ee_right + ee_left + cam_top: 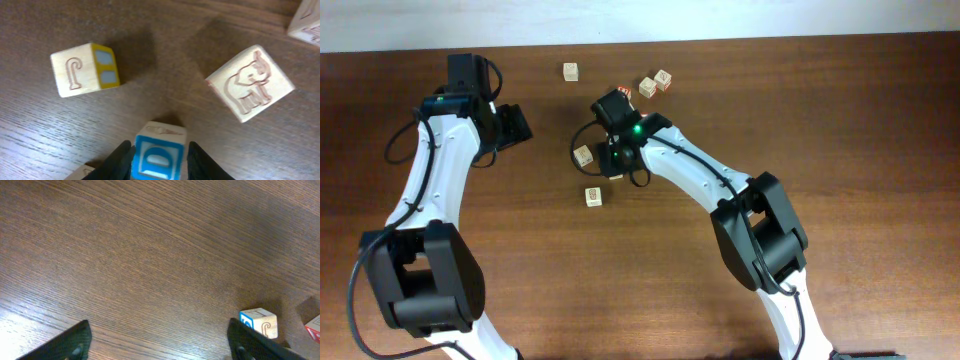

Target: Rotate 4 blocks

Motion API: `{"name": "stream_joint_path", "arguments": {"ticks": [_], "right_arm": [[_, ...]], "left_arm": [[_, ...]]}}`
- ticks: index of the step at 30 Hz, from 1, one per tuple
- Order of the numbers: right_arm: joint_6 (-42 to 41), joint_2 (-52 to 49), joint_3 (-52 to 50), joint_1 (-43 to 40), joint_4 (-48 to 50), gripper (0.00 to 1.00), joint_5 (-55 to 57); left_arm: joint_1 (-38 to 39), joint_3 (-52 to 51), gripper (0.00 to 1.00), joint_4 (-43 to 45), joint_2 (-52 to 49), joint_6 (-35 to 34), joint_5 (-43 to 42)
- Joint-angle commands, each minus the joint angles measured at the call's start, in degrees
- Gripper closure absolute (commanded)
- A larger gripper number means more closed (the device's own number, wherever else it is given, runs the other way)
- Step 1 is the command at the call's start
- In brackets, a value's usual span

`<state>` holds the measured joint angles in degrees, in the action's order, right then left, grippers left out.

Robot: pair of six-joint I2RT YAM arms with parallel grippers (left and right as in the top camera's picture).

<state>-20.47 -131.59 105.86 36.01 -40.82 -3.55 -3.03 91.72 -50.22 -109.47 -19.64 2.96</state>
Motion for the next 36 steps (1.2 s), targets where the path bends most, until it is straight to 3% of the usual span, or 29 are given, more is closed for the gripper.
{"name": "stream_joint_path", "arguments": {"ticks": [1, 6, 9, 15, 26, 36], "right_arm": [[0.4, -0.2, 0.5, 1.2, -0.2, 0.63, 2.6], [-0.8, -0.9, 0.4, 1.2, -0.8, 0.63, 3.1], [-2.3, -0.9, 0.4, 1.2, -2.2, 0.70, 3.7], [-4.1, -0.9, 0.7, 1.2, -4.8, 0.74, 1.8], [-8.4, -0.9, 1.0, 1.2, -13.7, 0.74, -5.6], [-10.1, -0.9, 1.0, 1.2, -15.5, 0.75, -11.1]], "left_arm": [[0.0, 0.3, 0.14, -0.5, -0.5, -0.4, -0.2], [0.0, 0.3, 0.14, -1.2, -0.5, -0.4, -0.2], [0.0, 0.3, 0.14, -1.3, -0.5, -0.4, -0.2], [0.0, 0.3, 0.13, -1.3, -0.5, -0.4, -0.2], [0.0, 0.3, 0.13, -1.3, -0.5, -0.4, -0.2], [0.0, 0.3, 0.13, -1.3, -0.5, -0.4, -0.2]]}}
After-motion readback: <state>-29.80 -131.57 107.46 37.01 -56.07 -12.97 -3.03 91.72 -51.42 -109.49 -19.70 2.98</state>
